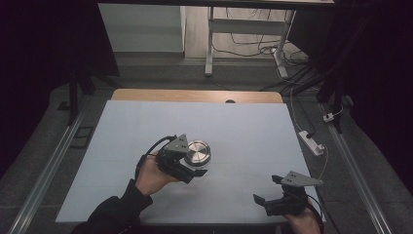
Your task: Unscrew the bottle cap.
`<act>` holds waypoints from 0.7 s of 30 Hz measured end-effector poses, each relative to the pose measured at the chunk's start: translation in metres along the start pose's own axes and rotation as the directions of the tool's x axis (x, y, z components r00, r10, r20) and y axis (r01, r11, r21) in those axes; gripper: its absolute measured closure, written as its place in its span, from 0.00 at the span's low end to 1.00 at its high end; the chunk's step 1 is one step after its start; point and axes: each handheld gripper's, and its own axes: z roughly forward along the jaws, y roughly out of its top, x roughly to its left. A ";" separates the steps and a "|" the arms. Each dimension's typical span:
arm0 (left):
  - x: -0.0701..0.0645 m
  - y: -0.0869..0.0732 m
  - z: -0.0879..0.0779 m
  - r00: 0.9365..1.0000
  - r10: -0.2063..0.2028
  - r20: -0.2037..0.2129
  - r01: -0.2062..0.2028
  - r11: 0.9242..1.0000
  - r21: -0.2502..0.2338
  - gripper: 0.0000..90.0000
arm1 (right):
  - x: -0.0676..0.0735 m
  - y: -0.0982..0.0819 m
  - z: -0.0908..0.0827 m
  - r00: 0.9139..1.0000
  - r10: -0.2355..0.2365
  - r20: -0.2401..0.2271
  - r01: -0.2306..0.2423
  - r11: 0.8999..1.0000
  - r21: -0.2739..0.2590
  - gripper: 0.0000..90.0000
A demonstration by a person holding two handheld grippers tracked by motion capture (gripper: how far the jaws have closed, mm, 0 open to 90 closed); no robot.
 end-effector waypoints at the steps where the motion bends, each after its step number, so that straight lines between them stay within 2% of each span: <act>1: 0.000 0.000 0.000 1.000 0.000 0.000 0.000 1.000 -0.001 0.18 | 0.001 0.002 0.001 1.000 -0.004 -0.010 0.004 1.000 -0.005 0.00; 7: -0.001 0.000 -0.001 1.000 0.008 -0.004 -0.008 1.000 -0.002 0.18 | 0.011 0.011 0.006 0.997 -0.030 -0.064 0.028 0.999 -0.041 0.00; 16: -0.001 -0.001 0.002 1.000 0.006 0.007 -0.006 1.000 0.005 0.18 | 0.022 0.024 0.014 0.992 -0.056 -0.110 0.051 0.997 -0.052 0.00; 21: 0.000 -0.002 0.000 1.000 -0.002 0.008 0.002 1.000 0.000 0.18 | 0.027 0.029 0.019 0.987 -0.066 -0.148 0.059 0.997 -0.051 0.00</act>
